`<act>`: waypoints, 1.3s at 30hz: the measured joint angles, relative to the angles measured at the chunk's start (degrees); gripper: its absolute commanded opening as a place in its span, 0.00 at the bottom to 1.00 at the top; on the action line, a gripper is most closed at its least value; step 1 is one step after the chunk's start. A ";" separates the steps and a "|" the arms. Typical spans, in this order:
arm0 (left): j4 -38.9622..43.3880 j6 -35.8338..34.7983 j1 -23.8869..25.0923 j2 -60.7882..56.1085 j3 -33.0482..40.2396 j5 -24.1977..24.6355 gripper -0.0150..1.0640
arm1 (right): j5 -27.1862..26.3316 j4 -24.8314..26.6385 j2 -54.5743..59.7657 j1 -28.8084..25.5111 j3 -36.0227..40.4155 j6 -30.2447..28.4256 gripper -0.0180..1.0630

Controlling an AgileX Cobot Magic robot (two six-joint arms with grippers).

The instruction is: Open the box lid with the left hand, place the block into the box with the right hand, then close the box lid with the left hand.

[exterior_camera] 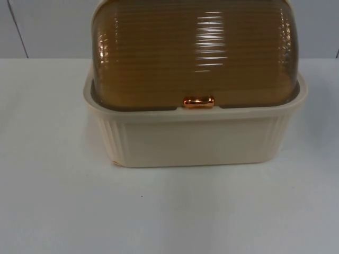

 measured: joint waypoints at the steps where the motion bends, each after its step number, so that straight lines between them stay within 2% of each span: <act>1: 0.00 0.00 0.00 0.00 0.00 1.16 0.98 | 0.00 4.27 -0.53 0.00 1.48 -1.98 0.98; 2: 0.00 0.00 0.00 0.00 0.00 2.08 0.98 | 0.00 9.11 -1.19 0.00 3.54 -3.95 0.98; 3: 0.14 0.00 0.00 0.00 0.00 2.48 0.98 | 0.00 11.05 -1.58 0.00 4.64 -4.82 0.98; 4: 0.14 0.00 0.00 0.00 0.00 2.48 0.98 | 0.00 11.05 -1.58 0.00 4.64 -4.82 0.98; 5: 0.27 0.00 0.00 -0.07 0.00 2.92 0.98 | 0.00 13.59 -2.37 0.00 6.92 -5.67 0.98; 7: 0.41 0.00 0.00 -0.27 0.00 3.36 0.98 | 0.00 14.99 -4.98 0.00 10.99 -6.71 0.98; 8: 0.50 0.00 0.00 -0.61 0.00 4.10 0.98 | 0.00 14.01 -7.31 0.00 13.99 -6.83 0.98; 10: 0.50 0.00 0.00 -0.62 0.00 4.60 0.98 | 0.00 13.59 -8.27 0.00 14.58 -6.83 0.98; 13: 0.50 0.00 0.00 -0.71 0.00 8.40 0.98 | 0.97 8.32 -14.52 0.00 17.51 -5.52 0.98; 15: 0.65 0.00 0.00 -2.16 0.74 10.18 0.98 | 2.77 4.20 -19.62 0.00 17.51 -2.55 0.98; 16: 0.65 0.00 0.00 -2.16 0.74 10.18 0.98 | 2.77 4.20 -19.62 0.00 17.51 -2.55 0.98; 20: 0.83 0.11 0.00 -12.41 6.48 9.90 0.98 | 4.85 -4.65 -29.77 0.00 17.51 5.75 0.98; 21: 0.83 0.11 0.00 -12.41 6.48 9.90 0.98 | 4.85 -4.65 -29.77 0.00 17.51 5.75 0.98; 26: 2.72 0.11 0.00 -26.92 12.65 8.36 0.98 | 7.61 -6.63 -36.15 0.00 17.51 7.70 0.98; 35: 8.50 -0.46 0.00 -40.62 13.42 10.26 0.98 | 14.45 -7.48 -43.76 0.00 14.66 8.76 0.98; 39: 10.34 -1.59 0.00 -44.15 13.45 11.08 0.98 | 15.05 -8.95 -46.64 0.00 11.96 8.88 0.98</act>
